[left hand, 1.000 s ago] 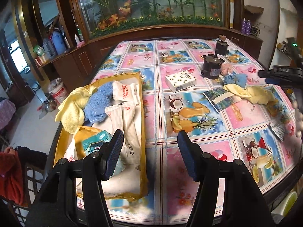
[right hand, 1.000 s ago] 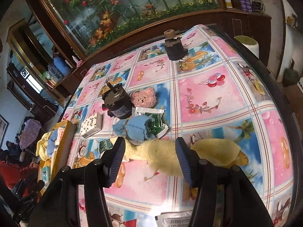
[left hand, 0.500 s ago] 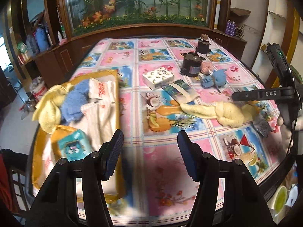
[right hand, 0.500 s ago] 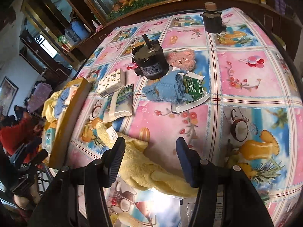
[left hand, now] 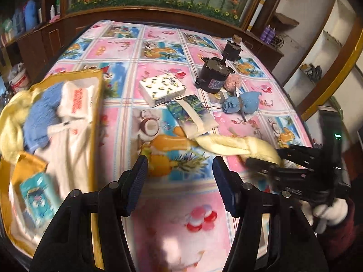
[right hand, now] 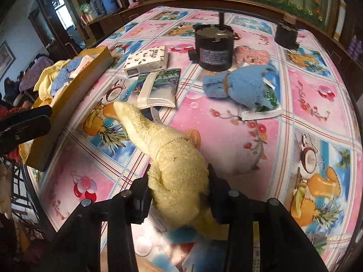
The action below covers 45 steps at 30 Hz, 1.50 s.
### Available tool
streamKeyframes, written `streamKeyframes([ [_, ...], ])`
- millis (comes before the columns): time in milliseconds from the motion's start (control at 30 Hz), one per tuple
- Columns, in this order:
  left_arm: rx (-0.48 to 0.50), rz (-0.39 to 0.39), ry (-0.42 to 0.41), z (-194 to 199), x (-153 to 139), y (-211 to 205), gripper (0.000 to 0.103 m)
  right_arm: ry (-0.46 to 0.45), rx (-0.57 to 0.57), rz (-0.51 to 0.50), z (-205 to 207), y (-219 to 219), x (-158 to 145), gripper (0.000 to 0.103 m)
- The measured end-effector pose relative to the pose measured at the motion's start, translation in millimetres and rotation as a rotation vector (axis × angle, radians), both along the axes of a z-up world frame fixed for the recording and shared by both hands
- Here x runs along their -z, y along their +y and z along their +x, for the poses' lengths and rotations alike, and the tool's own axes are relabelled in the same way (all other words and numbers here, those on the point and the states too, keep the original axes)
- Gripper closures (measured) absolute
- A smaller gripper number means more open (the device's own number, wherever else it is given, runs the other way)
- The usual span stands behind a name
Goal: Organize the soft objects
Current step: 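Grasp the lemon-print tissue box with the left gripper while the right lifts the yellow towel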
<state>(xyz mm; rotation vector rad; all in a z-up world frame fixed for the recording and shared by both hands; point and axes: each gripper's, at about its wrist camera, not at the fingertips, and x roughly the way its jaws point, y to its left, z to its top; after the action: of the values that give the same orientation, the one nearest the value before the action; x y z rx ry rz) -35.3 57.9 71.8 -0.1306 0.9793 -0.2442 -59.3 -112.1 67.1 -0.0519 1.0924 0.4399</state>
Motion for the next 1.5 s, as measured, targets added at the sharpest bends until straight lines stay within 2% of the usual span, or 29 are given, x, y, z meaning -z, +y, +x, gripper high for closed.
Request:
streamKeyframes([
  [100,0.032,0.02,-0.007,23.7,5.8,-10.8,0.044,-0.002,0.054,0.065,-11.1,-22.2,-7.0,0.061],
  [200,0.057,0.046,-0.018,63.8,8.7,-14.2,0.044,0.004,0.081,0.131,-19.1,-41.1,-11.3,0.061],
  [367,0.053,0.091,-0.059,126.2,16.3,-6.5,0.044,0.009,0.101,0.184,-28.1,-50.2,-12.1,0.061],
  [533,0.103,0.089,-0.018,161.4,37.8,-6.7,0.042,0.034,0.105,0.217,-26.4,-49.5,-6.0,0.061],
  [567,0.112,0.102,-0.043,162.3,37.3,-8.5,0.036,0.035,0.105,0.217,-25.3,-48.4,-5.4,0.061],
  [700,0.133,0.155,0.011,161.6,38.2,-17.2,0.036,0.036,0.103,0.216,-24.0,-45.7,-4.4,0.061],
  [767,0.178,0.178,0.016,152.0,36.0,-22.9,0.052,0.038,0.105,0.218,-22.9,-45.3,-3.6,0.061],
  [867,0.233,0.2,0.025,133.9,31.3,-27.7,0.064,0.044,0.111,0.218,-18.7,-46.6,0.3,0.061],
  [1033,0.24,0.156,-0.032,118.2,18.1,-15.1,0.064,0.054,0.114,0.223,-17.3,-47.2,3.3,0.061],
  [1100,0.189,0.112,-0.03,122.8,15.6,-3.7,0.059,0.054,0.115,0.222,-17.0,-47.1,3.6,0.061],
  [1167,0.137,0.071,-0.022,129.5,16.6,4.6,0.046,0.059,0.117,0.226,-16.5,-47.1,5.3,0.061],
  [1233,0.105,0.037,-0.013,135.4,20.5,7.5,0.044,0.068,0.12,0.231,-15.5,-46.7,8.1,0.06],
  [1333,0.088,-0.004,0.047,144.9,32.6,4.3,0.044,0.081,0.124,0.242,-14.5,-47.4,11.5,0.06],
  [1367,0.085,0.005,0.045,145.8,34.6,0.9,0.043,0.081,0.125,0.244,-14.3,-47.9,11.4,0.06],
  [1433,0.103,0.046,0.022,143.8,35.2,-9.4,0.03,0.082,0.126,0.246,-14.7,-48.3,11.0,0.06],
  [1500,0.1,0.11,0.017,142.9,37.5,-21.0,0.025,0.082,0.128,0.249,-14.6,-48.8,11.2,0.06],
])
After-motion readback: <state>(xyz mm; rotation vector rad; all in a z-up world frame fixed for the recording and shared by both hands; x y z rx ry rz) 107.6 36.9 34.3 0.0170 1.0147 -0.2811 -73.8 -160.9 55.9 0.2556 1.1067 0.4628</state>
